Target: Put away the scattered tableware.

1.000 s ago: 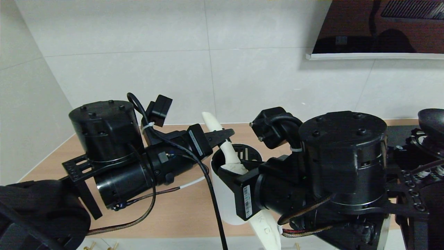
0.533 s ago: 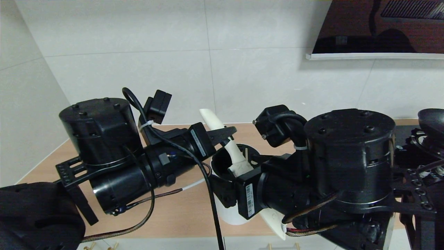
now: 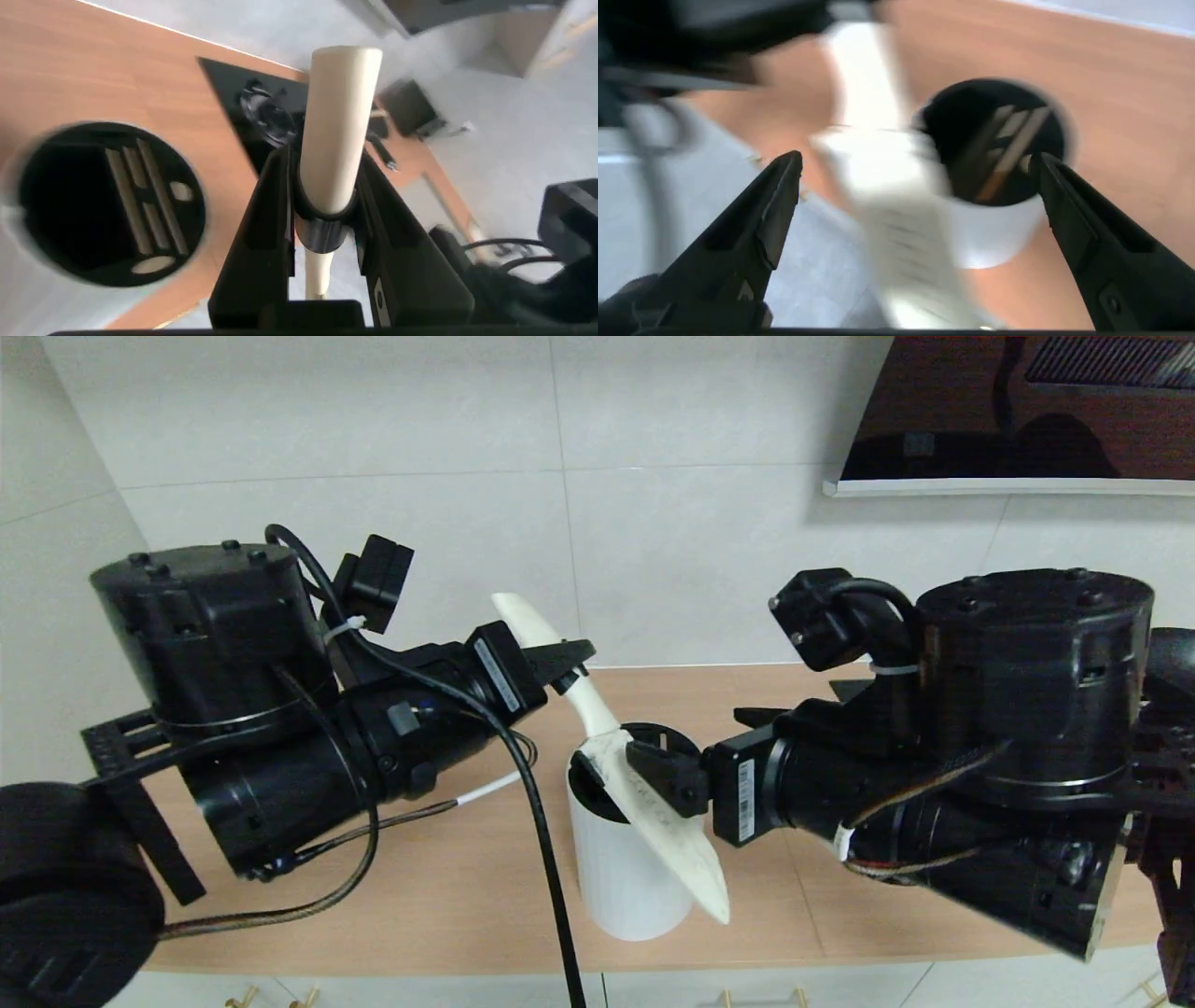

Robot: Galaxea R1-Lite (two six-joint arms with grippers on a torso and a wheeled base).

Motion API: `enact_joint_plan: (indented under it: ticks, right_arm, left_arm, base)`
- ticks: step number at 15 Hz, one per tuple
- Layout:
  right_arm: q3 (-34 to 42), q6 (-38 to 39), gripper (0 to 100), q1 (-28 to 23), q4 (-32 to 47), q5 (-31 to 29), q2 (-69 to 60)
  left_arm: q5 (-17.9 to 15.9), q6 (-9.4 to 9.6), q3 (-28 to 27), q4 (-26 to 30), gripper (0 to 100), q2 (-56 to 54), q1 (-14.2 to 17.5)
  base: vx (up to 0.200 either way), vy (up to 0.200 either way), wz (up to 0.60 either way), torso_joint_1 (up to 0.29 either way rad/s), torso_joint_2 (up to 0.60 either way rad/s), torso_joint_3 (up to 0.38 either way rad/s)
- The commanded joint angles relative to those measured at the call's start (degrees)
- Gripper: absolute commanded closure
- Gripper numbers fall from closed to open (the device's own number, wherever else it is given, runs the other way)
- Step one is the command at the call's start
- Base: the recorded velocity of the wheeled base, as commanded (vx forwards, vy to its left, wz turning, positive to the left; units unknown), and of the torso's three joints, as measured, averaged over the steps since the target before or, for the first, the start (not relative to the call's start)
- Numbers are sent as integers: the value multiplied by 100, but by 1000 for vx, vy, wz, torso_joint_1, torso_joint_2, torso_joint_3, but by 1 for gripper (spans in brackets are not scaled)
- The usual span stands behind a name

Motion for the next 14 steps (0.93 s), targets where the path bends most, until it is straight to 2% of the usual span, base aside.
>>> enact_joint_plan:
  ticks: [1,3,4,5,6,8,9,11,12,14]
  right_arm:
    - [-19,-14,0,-565,-3,375,-291]
    - [-45,-14,0,-767,32,612,-450]
    - [-45,-14,0,-767,32,612,-450]
    - [-142,-14,0,-890,199,621,-467]
    - [-142,-14,0,-890,235,621,-458]
    - [-133,-14,0,-890,226,621,-485]
    - [-124,-14,0,-890,226,621,-494]
    - [-133,-14,0,-899,235,621,-494]
    - [-133,-14,0,-890,226,621,-485]
    - [-115,-14,0,-890,235,621,-467]
  left_arm:
    - [325,120,-456,603,100,-463,55]
    - [387,120,-719,1148,100,-744,47]
    - [387,120,-719,1148,100,-744,47]
    - [492,348,-992,1711,100,-867,47]
    - [501,691,-1062,1922,100,-867,47]
    - [572,1201,-1176,1939,100,-639,29]
    - [835,1509,-1220,1957,100,-568,3]
    - [1371,1843,-1203,1930,100,-542,-173]
    - [2004,2405,-1229,1746,100,-472,-437]
    - [2848,2651,-1106,1060,100,-217,-797]
  base:
    - [0,0,0,0,0,0]
    - [0,0,0,0,0,0]
    - [0,0,0,0,0,0]
    - [0,0,0,0,0,0]
    - [0,0,0,0,0,0]
    - [0,0,0,0,0,0]
    - [0,0,0,0,0,0]
    - [0,0,0,0,0,0]
    - [0,0,0,0,0,0]
    - [0,0,0,0,0,0]
